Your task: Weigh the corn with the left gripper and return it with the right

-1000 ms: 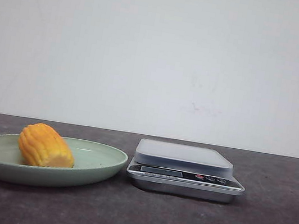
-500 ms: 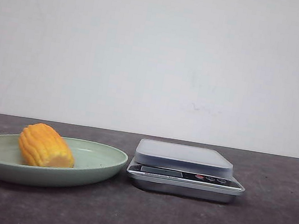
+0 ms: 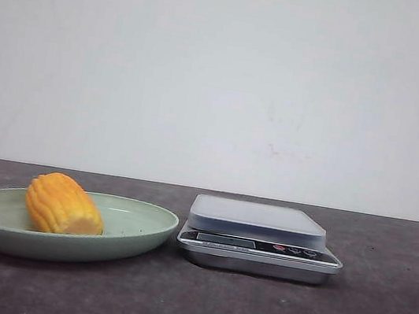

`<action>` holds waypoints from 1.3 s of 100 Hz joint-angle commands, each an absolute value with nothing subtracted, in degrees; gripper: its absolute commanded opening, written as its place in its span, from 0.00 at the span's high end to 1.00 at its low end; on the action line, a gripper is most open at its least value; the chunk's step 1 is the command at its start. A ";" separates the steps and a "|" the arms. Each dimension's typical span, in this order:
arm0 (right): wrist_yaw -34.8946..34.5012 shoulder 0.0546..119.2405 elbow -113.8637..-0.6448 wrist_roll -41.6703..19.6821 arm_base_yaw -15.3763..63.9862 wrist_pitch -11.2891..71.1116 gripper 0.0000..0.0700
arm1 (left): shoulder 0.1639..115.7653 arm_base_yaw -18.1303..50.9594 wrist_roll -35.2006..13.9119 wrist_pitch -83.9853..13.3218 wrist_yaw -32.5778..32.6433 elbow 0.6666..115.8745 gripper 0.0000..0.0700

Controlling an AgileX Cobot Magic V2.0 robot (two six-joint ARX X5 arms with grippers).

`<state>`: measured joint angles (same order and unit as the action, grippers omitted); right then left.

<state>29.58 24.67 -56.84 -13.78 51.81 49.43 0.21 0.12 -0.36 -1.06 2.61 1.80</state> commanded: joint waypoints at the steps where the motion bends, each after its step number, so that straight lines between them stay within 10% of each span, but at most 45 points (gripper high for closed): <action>1: 29.67 24.95 -57.34 -14.20 52.47 48.88 0.98 | 0.19 -0.03 0.62 -0.40 2.33 0.75 1.00; 67: 30.39 24.95 -57.34 -11.68 52.12 48.86 0.98 | 0.19 -0.03 0.62 -0.40 2.33 0.78 1.00; 91: 30.65 24.56 -54.24 -5.67 35.05 41.71 0.98 | 0.19 -0.03 0.62 -0.40 2.33 0.78 1.00; 130: -1.87 11.97 -27.64 4.03 1.58 19.73 0.98 | 0.19 -0.03 0.64 -0.40 2.33 0.78 1.00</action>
<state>0.99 13.41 -31.31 1.93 4.01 21.96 0.21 0.12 0.08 -1.06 2.61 1.80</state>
